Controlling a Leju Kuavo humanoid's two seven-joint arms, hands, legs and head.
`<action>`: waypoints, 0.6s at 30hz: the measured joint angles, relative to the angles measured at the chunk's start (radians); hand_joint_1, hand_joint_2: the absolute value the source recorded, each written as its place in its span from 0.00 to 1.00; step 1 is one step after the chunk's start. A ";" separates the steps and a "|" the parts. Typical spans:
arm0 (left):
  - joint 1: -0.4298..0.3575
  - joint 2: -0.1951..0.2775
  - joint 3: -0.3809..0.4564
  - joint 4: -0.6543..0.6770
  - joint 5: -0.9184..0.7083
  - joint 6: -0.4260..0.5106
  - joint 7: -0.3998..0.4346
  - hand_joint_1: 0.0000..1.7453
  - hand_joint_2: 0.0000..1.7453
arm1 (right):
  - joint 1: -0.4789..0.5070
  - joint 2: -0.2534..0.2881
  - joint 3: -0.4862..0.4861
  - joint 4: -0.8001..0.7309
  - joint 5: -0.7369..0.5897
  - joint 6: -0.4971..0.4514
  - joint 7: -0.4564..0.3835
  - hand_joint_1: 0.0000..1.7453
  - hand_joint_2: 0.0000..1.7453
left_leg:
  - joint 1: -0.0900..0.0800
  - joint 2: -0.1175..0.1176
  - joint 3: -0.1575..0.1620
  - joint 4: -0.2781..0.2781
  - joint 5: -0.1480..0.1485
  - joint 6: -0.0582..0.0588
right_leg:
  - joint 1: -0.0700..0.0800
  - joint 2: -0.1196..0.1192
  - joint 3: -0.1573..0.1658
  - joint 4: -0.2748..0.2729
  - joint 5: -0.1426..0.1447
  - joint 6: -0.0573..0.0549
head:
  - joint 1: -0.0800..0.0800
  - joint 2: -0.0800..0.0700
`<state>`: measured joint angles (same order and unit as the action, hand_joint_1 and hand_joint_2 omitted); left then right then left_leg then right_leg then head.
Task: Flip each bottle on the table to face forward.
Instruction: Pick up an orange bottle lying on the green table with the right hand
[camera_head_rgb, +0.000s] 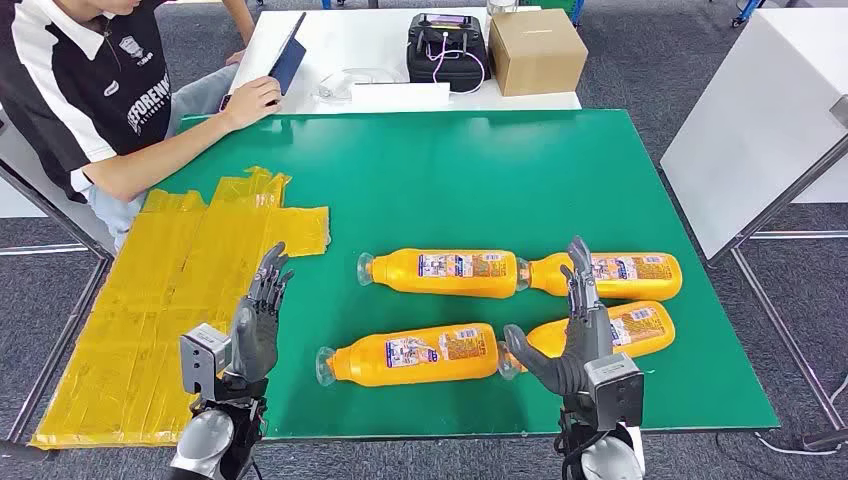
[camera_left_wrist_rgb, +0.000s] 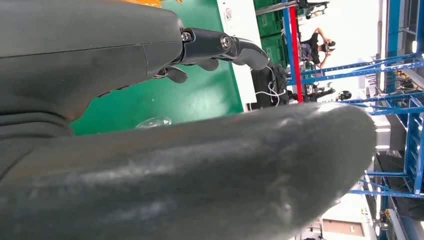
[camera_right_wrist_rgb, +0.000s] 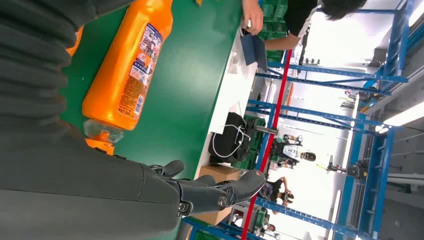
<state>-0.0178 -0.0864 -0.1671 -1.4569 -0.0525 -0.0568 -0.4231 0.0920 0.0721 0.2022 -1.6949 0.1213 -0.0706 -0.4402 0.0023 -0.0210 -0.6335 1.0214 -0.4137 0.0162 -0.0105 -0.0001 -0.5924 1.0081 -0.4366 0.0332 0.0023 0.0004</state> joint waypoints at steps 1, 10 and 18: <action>0.000 0.000 0.000 0.000 0.000 0.000 0.000 0.00 0.00 | 0.000 0.000 0.000 0.000 0.000 0.000 0.000 0.00 0.00 | 0.000 0.000 0.000 0.000 0.000 0.000 | 0.000 0.000 0.000 0.000 0.000 0.000 | 0.000 0.000; 0.000 0.000 0.000 0.000 0.000 0.000 0.000 0.00 0.00 | 0.000 0.000 0.000 0.000 0.000 0.000 0.000 0.00 0.50 | 0.000 0.000 0.000 0.000 0.000 0.000 | 0.000 0.000 0.000 0.000 0.000 0.000 | 0.000 0.000; 0.000 0.000 0.000 0.000 0.000 0.000 0.000 0.00 0.00 | 0.000 0.000 0.000 0.000 0.000 0.000 0.000 0.00 1.00 | 0.000 0.000 0.000 0.000 0.000 0.000 | 0.000 0.000 0.000 0.000 0.000 0.000 | 0.000 0.000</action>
<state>-0.0178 -0.0866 -0.1670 -1.4569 -0.0525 -0.0568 -0.4231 0.0920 0.0721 0.2022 -1.6949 0.1213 -0.0706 -0.4402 0.0023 -0.0210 -0.6335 1.0214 -0.4137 0.0162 -0.0105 -0.0001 -0.5924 1.0081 -0.4366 0.0332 0.0023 0.0004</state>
